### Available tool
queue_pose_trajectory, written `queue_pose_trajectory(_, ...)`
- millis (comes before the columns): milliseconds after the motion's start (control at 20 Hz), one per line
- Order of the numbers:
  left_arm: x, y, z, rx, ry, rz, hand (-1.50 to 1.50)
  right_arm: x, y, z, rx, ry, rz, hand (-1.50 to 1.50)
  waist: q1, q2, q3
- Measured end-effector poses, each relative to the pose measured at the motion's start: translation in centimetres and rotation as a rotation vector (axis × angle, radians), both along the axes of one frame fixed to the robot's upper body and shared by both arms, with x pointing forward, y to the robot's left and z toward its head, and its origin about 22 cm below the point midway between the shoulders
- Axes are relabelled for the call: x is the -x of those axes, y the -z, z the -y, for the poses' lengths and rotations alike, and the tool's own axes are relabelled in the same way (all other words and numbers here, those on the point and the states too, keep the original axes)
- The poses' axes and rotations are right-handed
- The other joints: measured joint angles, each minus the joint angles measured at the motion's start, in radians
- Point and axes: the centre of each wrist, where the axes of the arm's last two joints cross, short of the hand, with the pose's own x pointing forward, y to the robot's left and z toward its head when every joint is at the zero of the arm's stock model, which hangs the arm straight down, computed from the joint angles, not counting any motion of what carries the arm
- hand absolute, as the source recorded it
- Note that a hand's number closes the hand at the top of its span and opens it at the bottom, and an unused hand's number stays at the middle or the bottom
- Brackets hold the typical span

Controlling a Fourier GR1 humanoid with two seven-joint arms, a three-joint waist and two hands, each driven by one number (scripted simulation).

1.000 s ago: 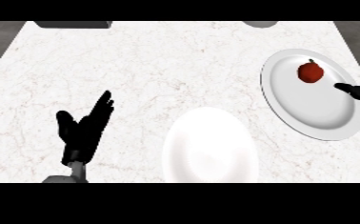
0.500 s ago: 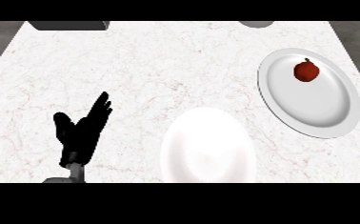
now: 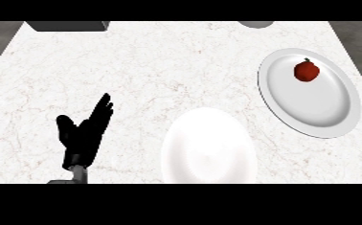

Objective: Pick the bell pepper from the plate and place it in the plate

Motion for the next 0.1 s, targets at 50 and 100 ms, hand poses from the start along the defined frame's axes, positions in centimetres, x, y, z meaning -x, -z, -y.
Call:
queue_pose_trajectory(50, -0.03, 0.0, 0.05, -0.001, 0.003, 0.001, 0.0, 0.19, 0.24, -0.12, 0.005, 0.001, -0.003, -1.5, 0.001, 0.0, 0.0)
queue_pose_trajectory(100, -0.04, 0.0, -0.48, -0.004, 0.001, 0.001, 0.0, 0.63, 0.28, -0.01, 0.01, 0.002, -0.007, -1.5, 0.001, 0.0, 0.0)
